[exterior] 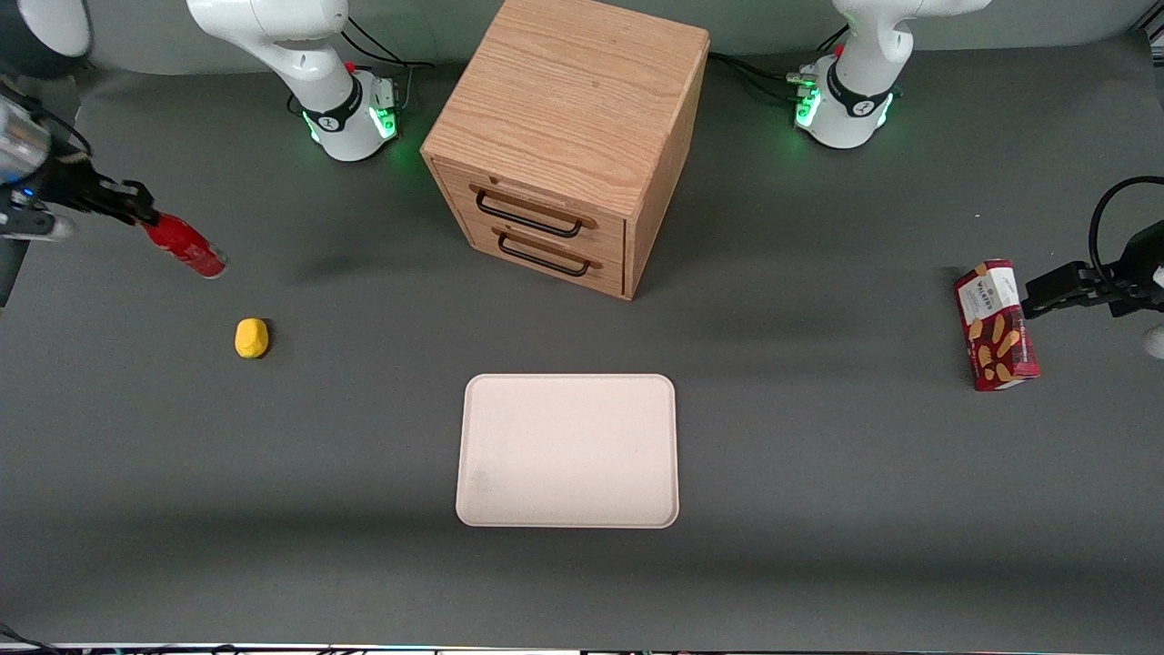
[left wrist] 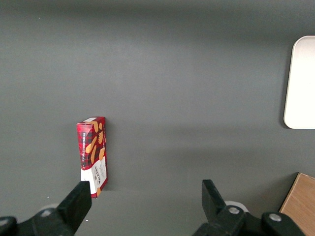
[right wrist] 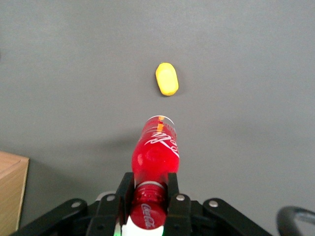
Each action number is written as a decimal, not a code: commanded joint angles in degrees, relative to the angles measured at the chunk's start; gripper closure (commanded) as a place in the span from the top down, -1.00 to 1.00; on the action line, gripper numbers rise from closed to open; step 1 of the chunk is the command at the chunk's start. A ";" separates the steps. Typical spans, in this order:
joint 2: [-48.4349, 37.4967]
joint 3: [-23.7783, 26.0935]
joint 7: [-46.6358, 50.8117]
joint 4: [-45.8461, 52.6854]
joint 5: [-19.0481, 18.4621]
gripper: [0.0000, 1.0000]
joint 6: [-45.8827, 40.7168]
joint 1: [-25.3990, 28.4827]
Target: Place coke bottle on tray
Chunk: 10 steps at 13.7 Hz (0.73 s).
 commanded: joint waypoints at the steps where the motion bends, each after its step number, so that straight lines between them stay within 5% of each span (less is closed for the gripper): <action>1: 0.71 -0.36 -2.05 9.39 -0.20 -1.00 -8.41 1.16; 7: 2.55 -0.36 -3.10 19.86 0.94 -1.00 -16.51 1.60; 10: 8.86 -0.10 -3.02 26.26 4.88 -1.00 -16.60 3.01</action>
